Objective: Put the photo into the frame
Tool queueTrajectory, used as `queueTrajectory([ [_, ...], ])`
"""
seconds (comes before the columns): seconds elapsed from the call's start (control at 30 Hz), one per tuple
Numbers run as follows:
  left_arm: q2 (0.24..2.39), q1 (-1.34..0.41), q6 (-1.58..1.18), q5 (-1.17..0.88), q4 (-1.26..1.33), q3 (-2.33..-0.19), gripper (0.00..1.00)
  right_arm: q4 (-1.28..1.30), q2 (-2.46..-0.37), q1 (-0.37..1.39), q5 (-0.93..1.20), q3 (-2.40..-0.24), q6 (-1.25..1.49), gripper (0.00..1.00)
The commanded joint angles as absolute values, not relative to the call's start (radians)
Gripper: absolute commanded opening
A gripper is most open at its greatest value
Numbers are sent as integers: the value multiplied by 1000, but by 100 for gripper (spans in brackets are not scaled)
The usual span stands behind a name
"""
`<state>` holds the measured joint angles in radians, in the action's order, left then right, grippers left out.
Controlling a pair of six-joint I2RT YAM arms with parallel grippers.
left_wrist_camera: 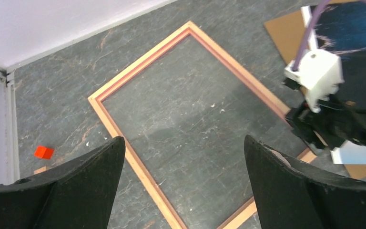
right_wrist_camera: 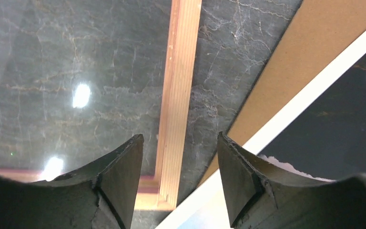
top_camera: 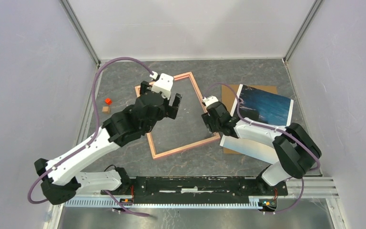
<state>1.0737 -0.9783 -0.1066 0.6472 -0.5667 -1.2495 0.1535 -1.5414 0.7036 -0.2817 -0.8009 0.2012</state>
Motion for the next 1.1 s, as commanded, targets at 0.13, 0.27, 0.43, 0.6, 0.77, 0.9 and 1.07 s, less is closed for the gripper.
queueTrajectory([
  [0.13,1207,-790,-276,564,-606,-1300,100,213,-1346,716,-245,-787,217,78],
  [0.27,1235,-575,-449,325,-684,-1244,100,91,-1247,720,-9,-653,352,77],
  [0.43,1234,-320,-578,44,-698,-1072,100,-43,-1202,768,100,-557,411,68],
  [0.6,1266,-240,-594,-51,-698,-969,94,-106,-1239,835,137,-549,420,55],
  [0.77,1337,-192,-567,-123,-699,-943,89,-186,-1311,870,181,-555,457,45],
  [0.9,1359,-158,-551,-126,-686,-920,87,-206,-1342,889,167,-557,468,44],
  [1.07,1393,-127,-533,-128,-647,-878,74,-232,-1382,907,186,-555,470,47],
])
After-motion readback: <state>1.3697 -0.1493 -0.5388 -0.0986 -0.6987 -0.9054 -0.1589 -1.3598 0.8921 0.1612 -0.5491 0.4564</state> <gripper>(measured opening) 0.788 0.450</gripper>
